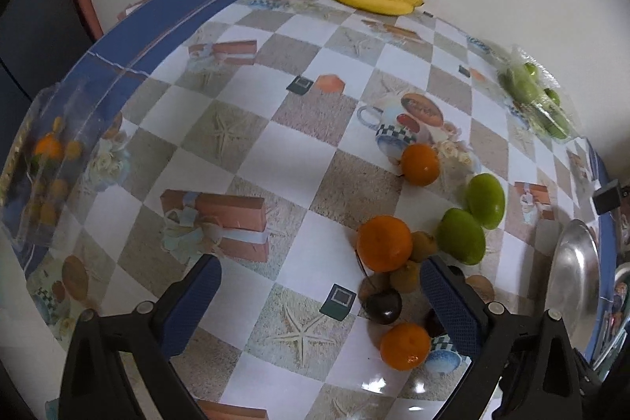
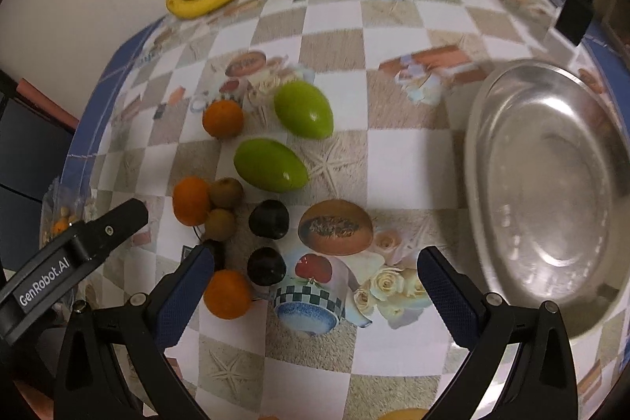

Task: Organize fruits
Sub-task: 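Close the right tool on a dark plum while the left tool approaches a tangerine, then grasp the tangerine with the left tool and lift while the right tool holds the plum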

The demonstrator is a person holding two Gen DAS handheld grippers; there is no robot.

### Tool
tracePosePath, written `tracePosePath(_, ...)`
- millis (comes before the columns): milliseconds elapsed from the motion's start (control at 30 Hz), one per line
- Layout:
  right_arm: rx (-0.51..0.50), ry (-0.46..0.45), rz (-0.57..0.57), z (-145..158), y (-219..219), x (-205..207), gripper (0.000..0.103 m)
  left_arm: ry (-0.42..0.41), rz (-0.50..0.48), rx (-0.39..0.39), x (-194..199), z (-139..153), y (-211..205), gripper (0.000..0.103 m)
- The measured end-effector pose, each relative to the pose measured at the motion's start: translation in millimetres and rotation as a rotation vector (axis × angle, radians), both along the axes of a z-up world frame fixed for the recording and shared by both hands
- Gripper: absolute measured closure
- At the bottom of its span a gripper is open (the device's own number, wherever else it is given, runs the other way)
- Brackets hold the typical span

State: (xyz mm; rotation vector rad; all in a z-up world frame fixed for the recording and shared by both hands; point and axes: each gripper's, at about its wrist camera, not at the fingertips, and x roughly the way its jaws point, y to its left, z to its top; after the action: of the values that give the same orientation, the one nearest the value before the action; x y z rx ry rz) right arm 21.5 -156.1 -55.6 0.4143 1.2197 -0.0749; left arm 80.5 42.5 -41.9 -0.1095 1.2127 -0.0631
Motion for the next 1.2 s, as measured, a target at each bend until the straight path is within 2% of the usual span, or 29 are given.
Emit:
tracePosePath(200,0.020,0.018,0.002,-12,1,3,0.002,0.023,0.010,0.023,2,-11,-4,0.001)
tracePosePath(267,0.034,0.018,0.005,-13,2,4,0.007,0.026,0.017,0.026,3,-12,-3,0.001)
tracePosePath(400,0.029,0.005,0.028,-11,8,4,0.008,0.025,0.038,0.019,4,-14,0,0.001)
tracePosePath(500,0.015,0.000,0.058,-11,15,6,0.020,0.030,0.040,0.015,4,-14,0,0.001)
tracePosePath(567,0.027,0.007,0.073,-14,18,7,0.040,0.034,0.045,0.002,4,-15,1,0.001)
tracePosePath(633,0.046,0.020,0.089,-19,21,8,0.045,0.037,0.051,-0.007,4,-15,0,0.001)
tracePosePath(733,0.050,0.024,0.108,-20,26,9,0.059,0.037,0.048,-0.010,4,-16,-1,0.001)
tracePosePath(1033,0.077,0.028,0.137,-25,35,13,0.075,0.041,0.018,-0.004,2,-16,-9,0.001)
tracePosePath(1200,0.083,0.030,0.141,-27,36,13,0.076,0.045,0.013,-0.011,2,-17,-10,0.001)
